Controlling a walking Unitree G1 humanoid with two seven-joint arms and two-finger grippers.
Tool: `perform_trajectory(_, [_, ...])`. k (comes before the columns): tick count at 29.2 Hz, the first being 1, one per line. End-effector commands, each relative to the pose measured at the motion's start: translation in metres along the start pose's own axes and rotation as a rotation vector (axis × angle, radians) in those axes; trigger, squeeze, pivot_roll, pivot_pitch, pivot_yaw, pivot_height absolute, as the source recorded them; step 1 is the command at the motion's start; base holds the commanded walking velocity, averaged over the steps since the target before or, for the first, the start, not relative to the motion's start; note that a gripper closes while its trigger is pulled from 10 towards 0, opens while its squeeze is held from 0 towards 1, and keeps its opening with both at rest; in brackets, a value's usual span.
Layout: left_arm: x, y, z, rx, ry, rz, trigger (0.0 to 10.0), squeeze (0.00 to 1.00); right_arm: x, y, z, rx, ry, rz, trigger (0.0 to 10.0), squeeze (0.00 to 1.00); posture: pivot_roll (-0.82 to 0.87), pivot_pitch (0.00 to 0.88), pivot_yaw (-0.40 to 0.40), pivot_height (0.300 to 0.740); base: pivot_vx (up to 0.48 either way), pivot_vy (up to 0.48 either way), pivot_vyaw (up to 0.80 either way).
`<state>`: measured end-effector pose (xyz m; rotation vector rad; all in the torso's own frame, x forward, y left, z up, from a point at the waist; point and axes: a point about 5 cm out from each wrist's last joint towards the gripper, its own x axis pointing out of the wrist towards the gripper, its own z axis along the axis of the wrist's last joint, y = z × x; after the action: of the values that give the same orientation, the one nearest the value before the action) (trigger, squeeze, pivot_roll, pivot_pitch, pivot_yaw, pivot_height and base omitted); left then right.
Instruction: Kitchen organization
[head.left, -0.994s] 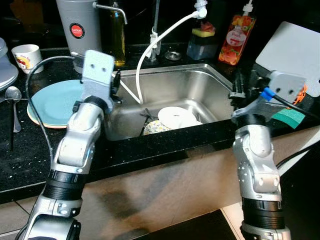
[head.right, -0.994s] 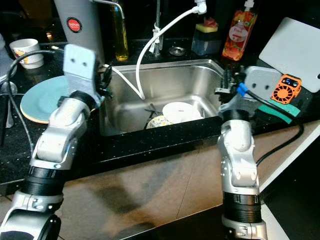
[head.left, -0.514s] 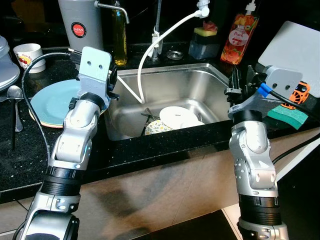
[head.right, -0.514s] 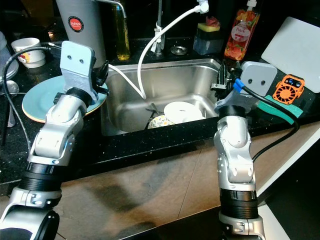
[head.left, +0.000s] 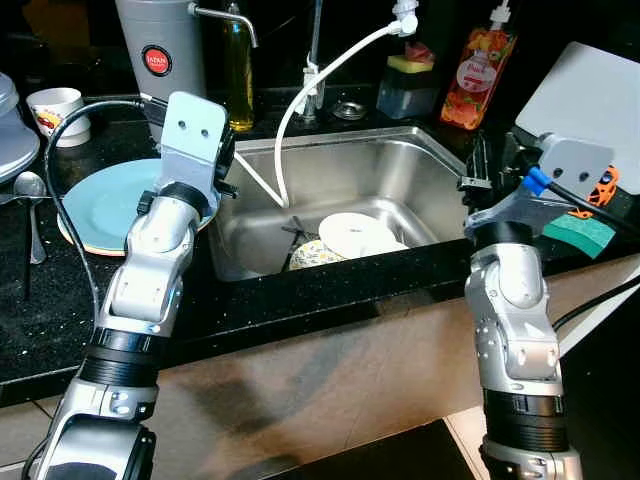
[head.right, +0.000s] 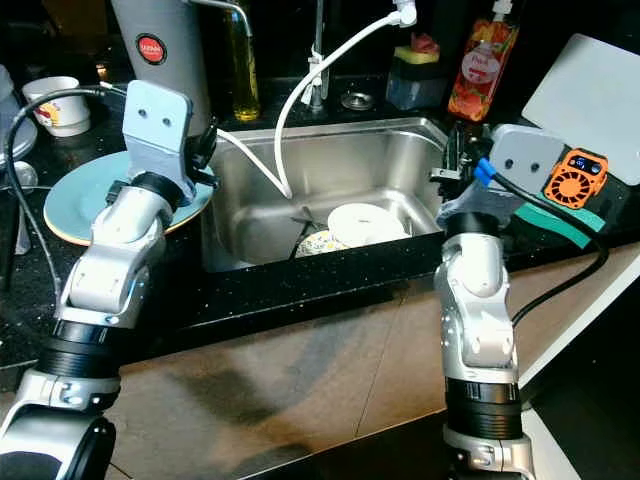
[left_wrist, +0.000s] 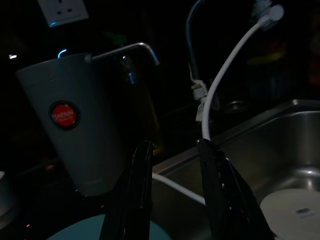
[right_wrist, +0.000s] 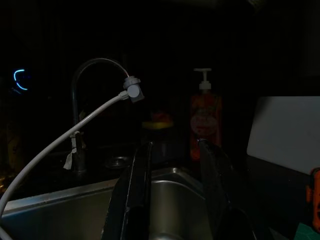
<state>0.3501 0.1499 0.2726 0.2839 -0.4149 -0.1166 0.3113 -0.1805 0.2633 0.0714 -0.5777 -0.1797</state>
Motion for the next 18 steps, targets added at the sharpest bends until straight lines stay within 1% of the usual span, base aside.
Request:
perform_trajectory(1, [0.000,-0.005,0.002,-0.019,-0.017,-0.018,10.0,0.00,-0.001,0.000,-0.003,-0.006,0.013,0.002,10.0,0.00,0.05,0.000,-0.018,0.740,0.000,0.000,0.00])
perform_trajectory(8, [-0.003,-0.011,-0.001,-0.042,-0.017,-0.028,10.0,0.00,-0.002,0.003,-0.005,-0.007,0.020,0.021,10.0,0.00,0.05,0.000,-0.023,0.740,0.000,0.000,0.00])
perform_trajectory(12, [-0.013,-0.016,0.003,-0.096,-0.062,-0.037,10.0,0.00,-0.004,-0.003,-0.002,-0.042,0.007,0.020,10.0,0.00,0.05,0.000,-0.027,0.740,0.000,0.000,0.00])
perform_trajectory(13, [-0.013,-0.016,0.003,-0.096,-0.062,-0.037,10.0,0.00,-0.004,-0.003,-0.002,-0.042,0.007,0.020,10.0,0.00,0.05,0.000,-0.027,0.740,0.000,0.000,0.00])
perform_trajectory(14, [-0.019,-0.017,0.003,-0.127,-0.070,-0.044,10.0,0.00,-0.008,-0.007,0.001,-0.053,-0.010,0.027,10.0,0.00,0.05,0.000,-0.024,0.740,0.000,0.000,0.00])
perform_trajectory(16, [-0.024,-0.018,0.000,-0.157,-0.049,-0.040,10.0,0.00,-0.013,-0.011,-0.002,-0.053,0.005,0.027,10.0,0.00,0.05,0.000,-0.026,0.740,0.000,0.000,0.00])
perform_trajectory(18, [-0.028,-0.021,-0.003,-0.165,-0.036,-0.042,10.0,0.00,-0.016,-0.011,-0.006,-0.015,0.034,0.009,10.0,0.00,0.05,0.000,-0.026,0.740,0.000,0.000,0.00])
